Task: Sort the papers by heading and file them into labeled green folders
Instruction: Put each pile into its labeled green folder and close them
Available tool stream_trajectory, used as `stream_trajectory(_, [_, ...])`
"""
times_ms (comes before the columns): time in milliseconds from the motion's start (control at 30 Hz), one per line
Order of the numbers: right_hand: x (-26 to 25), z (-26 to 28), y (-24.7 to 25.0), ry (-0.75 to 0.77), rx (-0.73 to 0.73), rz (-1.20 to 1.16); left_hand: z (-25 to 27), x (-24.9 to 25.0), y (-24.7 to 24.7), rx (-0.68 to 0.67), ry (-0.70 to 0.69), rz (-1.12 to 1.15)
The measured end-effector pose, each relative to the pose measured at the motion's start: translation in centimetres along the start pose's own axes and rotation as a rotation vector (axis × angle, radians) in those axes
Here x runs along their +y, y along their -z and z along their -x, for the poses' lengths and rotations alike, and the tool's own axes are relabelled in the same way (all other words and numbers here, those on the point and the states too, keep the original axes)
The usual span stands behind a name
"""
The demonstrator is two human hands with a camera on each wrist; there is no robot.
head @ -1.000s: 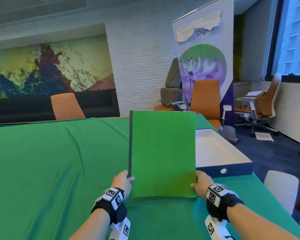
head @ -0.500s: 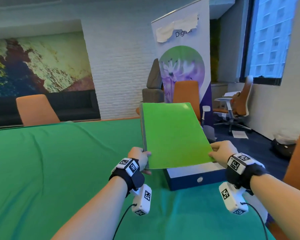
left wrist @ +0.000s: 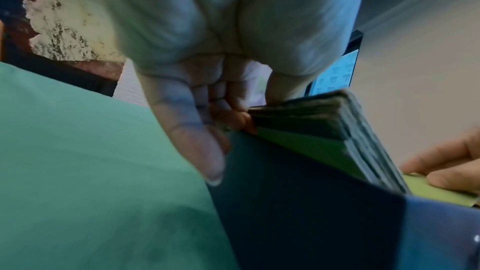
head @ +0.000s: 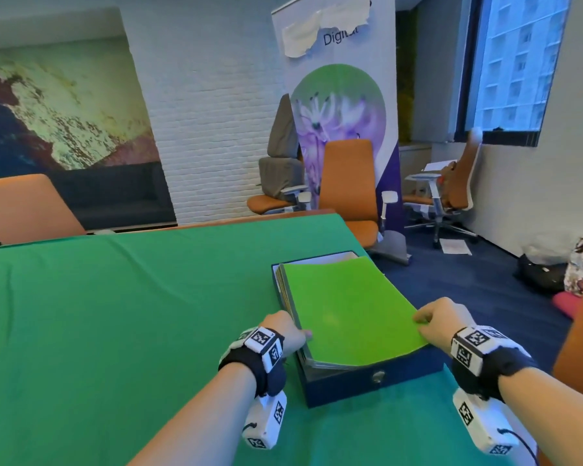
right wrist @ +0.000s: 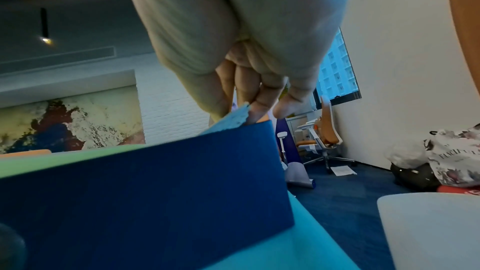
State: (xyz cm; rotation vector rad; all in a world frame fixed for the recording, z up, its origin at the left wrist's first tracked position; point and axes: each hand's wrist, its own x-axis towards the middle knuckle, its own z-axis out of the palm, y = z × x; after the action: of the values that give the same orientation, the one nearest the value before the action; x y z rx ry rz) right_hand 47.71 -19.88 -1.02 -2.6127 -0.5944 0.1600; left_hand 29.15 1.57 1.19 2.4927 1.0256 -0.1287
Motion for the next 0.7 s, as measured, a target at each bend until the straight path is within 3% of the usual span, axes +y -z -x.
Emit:
stream_trajectory(200, [-0.5, 1.0, -0.3, -0.021, -0.031, 0.155, -0.2, 0.0, -0.1, 0.015, -0.074, -0.276])
stream_trajectory(300, [-0.8, 1.3, -0.4, -0.040, -0.027, 0.119, -0.3, -0.1, -1.3, 0.042, -0.050, -0.190])
stream_trajectory(433, [-0.9, 1.9, -0.2, -0.121, -0.027, 0.122, 0.2, -0.1, -2.5, 0.045, 0.105, 0.080])
stream_trajectory(500, [-0.6, 2.0, -0.1, -0.146, -0.050, 0.093, 0.0, 0.2, -2.9, 0.034, 0.098, 0.090])
stream_trajectory(700, [-1.6, 3.3, 0.7, -0.076, 0.021, 0.036, 0.4, -0.3, -1.5, 0.184, 0.062, 0.083])
